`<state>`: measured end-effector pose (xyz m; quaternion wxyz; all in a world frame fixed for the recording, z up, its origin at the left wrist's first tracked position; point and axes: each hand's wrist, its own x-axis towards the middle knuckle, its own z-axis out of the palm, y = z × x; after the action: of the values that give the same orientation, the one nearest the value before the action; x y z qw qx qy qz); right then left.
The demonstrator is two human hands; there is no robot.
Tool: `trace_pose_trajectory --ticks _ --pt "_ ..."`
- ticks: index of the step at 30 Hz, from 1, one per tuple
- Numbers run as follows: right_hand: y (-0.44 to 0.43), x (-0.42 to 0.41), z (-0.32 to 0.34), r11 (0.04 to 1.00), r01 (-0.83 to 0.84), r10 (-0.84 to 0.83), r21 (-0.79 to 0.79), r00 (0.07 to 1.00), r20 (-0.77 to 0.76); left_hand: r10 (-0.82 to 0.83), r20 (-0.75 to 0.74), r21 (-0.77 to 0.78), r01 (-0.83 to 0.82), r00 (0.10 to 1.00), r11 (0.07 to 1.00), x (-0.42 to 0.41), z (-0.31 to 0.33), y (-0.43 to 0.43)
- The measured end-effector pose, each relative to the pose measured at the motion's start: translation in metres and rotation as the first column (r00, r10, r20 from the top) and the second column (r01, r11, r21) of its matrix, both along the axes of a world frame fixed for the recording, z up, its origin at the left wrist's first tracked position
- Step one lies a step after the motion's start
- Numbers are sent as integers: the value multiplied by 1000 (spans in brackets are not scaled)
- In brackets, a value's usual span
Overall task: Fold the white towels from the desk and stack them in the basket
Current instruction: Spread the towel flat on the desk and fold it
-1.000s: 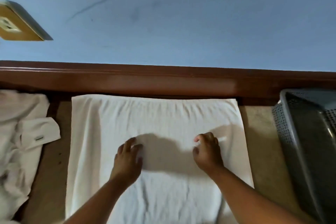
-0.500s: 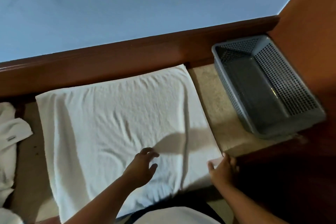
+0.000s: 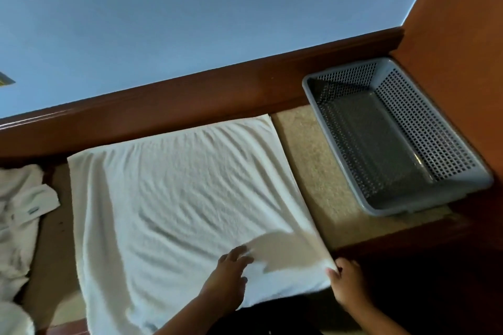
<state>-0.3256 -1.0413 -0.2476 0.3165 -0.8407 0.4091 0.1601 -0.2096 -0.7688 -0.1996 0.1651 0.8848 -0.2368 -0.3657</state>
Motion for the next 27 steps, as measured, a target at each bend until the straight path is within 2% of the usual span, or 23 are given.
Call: trace_pose_trajectory --ticks 2,5,7,10,14,16,18,20,22,23,25,27 --pt "-3 -2 8 1000 18 -18 -22 1000 17 21 18 36 -22 1000 999 -5 2 10" --pt "0 7 23 996 -5 10 -91 998 61 152 39 75 -155 988 985 -14 2 37" --pt "6 13 28 980 -155 165 -124 984 69 246 77 102 -253 966 962 -20 1 61" --pt "21 20 29 906 -385 406 -174 907 108 369 154 118 -388 917 914 -30 1 96" --pt "60 37 42 806 -574 580 -144 815 -1 527 214 196 -564 823 802 -44 2 140" --pt "87 42 40 779 -618 621 -105 784 0 648 217 259 -683 730 683 -55 1 170" --pt "114 44 40 748 -658 660 -87 751 1 773 252 246 -811 583 531 -62 0 193" --pt "150 49 38 713 -694 698 -99 716 6 898 248 122 -931 364 343 -65 -3 218" --pt "193 52 38 680 -726 730 -98 684 -1 989 101 -31 -993 107 111 -62 -11 243" --pt "214 52 38 669 -739 741 -85 671 -5 999 -11 -87 -996 30 29 -59 -17 254" --pt "258 51 38 654 -754 756 -51 655 17 990 -140 -108 -994 21 6 -54 -25 270" --pt "299 52 35 639 -769 768 -23 636 76 983 -183 -95 -995 23 5 -53 -25 279"
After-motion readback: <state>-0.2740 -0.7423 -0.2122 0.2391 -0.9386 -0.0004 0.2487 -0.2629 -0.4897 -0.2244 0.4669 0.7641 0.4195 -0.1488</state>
